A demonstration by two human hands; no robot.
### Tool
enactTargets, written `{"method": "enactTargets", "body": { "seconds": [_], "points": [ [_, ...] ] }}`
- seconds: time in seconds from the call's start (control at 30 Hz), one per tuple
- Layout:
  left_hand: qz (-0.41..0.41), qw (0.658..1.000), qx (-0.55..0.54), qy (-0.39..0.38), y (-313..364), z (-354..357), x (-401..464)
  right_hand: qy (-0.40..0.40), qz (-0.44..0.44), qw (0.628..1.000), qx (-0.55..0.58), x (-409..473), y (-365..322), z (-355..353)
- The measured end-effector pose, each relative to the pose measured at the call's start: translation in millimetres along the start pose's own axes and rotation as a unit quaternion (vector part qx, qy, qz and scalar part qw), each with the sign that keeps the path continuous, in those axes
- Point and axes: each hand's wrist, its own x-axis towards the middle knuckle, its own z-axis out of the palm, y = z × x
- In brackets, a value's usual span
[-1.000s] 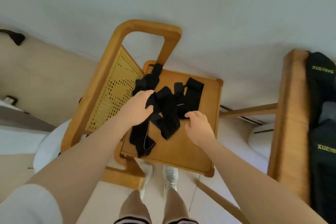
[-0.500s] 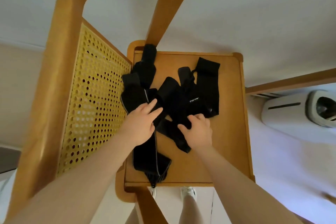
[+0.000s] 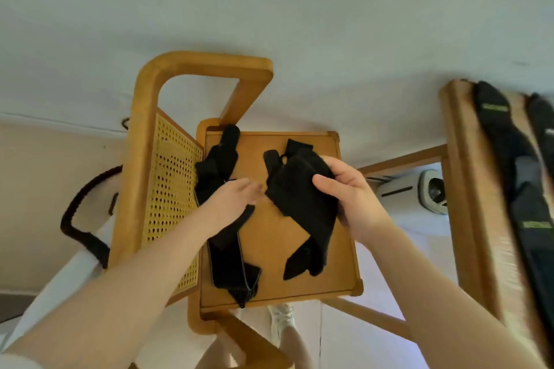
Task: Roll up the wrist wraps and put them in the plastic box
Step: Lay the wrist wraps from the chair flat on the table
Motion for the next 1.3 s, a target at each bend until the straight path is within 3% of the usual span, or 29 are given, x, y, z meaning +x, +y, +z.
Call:
{"method": "enactTargets", "body": {
  "seconds": [0.07,0.23,0.37,0.47,0.57,0.63,0.7,0.77,0.87,0.97,1.03,1.1,1.17,1.23,1.3],
  "points": [
    [-0.038,0.983,-0.176,-0.045,38,5,-26,-0.009,-0.013,1.000,0.006,-10,-27,5],
    [-0.137,0.914,-0.350,-0.156,81,14,-60,-0.048,-0.048,0.997,0.021,-38,-75,12],
    [-0.091,0.880,-0.450,-0.122,116,22,-78,-0.085,-0.036,0.995,-0.037,-63,-92,4],
    [-0.017,0.885,-0.464,-0.046,135,23,-85,-0.078,-0.006,0.987,-0.142,-76,-88,-11],
    [0.129,0.929,-0.347,0.000,150,20,-89,-0.038,0.029,0.950,-0.308,-81,-68,-28],
    [0.211,0.945,-0.250,-0.009,155,21,-100,-0.021,0.055,0.945,-0.323,-84,-62,-31],
    [0.276,0.952,-0.132,-0.025,155,25,-111,0.000,0.050,0.972,-0.230,-85,-67,-25],
    [0.322,0.945,-0.021,-0.056,152,29,-118,0.049,0.027,0.996,-0.067,-82,-75,-16],
    [0.331,0.928,0.128,-0.115,147,32,-123,0.114,0.011,0.978,0.172,-74,-92,-11],
    [0.328,0.886,0.312,-0.095,138,30,-121,0.151,0.000,0.966,0.211,-73,-104,-10],
    [0.311,0.882,0.341,-0.090,134,29,-123,0.150,-0.020,0.976,0.157,-74,-106,-7],
    [0.302,0.891,0.321,-0.108,131,28,-125,0.170,-0.040,0.980,0.093,-74,-105,-3],
    [0.292,0.918,0.230,-0.137,131,28,-131,0.200,-0.072,0.974,0.074,-74,-104,0],
    [0.261,0.954,0.041,-0.141,136,28,-135,0.183,-0.093,0.975,0.091,-75,-102,1],
    [0.228,0.960,-0.122,-0.109,142,28,-136,0.148,-0.102,0.981,0.076,-79,-99,4]
  ]
}}
